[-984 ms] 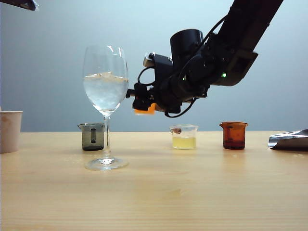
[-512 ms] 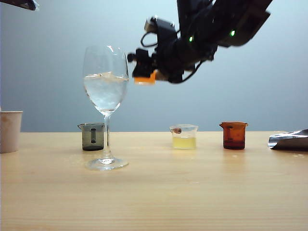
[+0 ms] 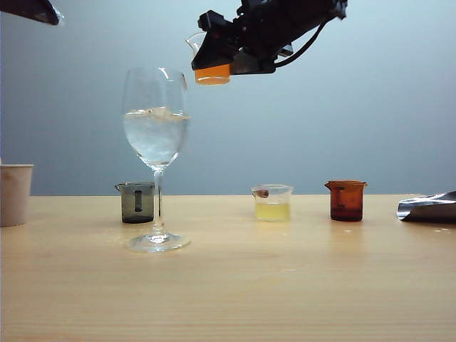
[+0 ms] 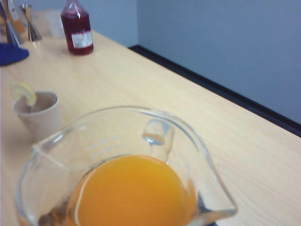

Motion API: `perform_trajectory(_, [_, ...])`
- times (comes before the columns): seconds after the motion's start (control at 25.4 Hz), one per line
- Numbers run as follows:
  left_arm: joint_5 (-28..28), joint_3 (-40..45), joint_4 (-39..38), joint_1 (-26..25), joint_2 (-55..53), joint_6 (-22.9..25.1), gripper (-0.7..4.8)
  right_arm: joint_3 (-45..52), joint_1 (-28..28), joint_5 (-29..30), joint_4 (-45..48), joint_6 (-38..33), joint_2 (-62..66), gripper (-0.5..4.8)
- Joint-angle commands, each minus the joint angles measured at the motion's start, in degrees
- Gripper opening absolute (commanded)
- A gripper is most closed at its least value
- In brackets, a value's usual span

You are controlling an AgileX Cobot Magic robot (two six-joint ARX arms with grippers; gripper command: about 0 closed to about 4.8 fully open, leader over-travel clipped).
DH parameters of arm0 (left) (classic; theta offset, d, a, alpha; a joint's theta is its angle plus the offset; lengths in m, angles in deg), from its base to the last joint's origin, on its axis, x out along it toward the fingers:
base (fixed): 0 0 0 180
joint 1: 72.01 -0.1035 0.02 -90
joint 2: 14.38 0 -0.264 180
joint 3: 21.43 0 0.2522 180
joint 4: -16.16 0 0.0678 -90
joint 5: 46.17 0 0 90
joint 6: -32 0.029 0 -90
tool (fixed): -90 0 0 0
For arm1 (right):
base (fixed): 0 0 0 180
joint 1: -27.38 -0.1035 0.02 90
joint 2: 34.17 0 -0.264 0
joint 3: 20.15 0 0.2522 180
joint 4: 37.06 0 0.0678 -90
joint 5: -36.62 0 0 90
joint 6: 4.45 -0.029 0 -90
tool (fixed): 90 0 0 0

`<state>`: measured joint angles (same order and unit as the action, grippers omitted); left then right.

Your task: Pick up the second measuring cup from the left, pour the orange juice inside into the goblet, and finally put the measuring cup back in its original place.

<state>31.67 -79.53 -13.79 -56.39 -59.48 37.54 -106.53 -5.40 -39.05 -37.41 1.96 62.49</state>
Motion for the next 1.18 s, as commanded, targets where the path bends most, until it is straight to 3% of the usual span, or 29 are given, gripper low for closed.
perform_trajectory(0.04, [-2.7, -0.2, 0.1, 0.5, 0.1, -2.1, -0.05, -0.4, -0.2, 1.8, -2.6, 4.2, -1.4, 1.56])
perform_trajectory(0.16, [-2.2, -0.2, 0.0, 3.3, 0.0, -2.7, -0.05, -0.4, -0.2, 2.6, -3.5, 5.9, -1.4, 1.56])
perform_trajectory(0.51, [7.7, -0.2, -2.4, 13.8, 0.0, -3.5, -0.05, -0.4, -2.0, 2.3, -4.9, 14.7, -2.3, 1.56])
perform_trajectory(1.18, [8.5, -0.2, -2.6, 13.8, 0.0, -4.0, -0.05, -0.4, -2.7, 1.9, -11.0, 32.9, -5.4, 1.43])
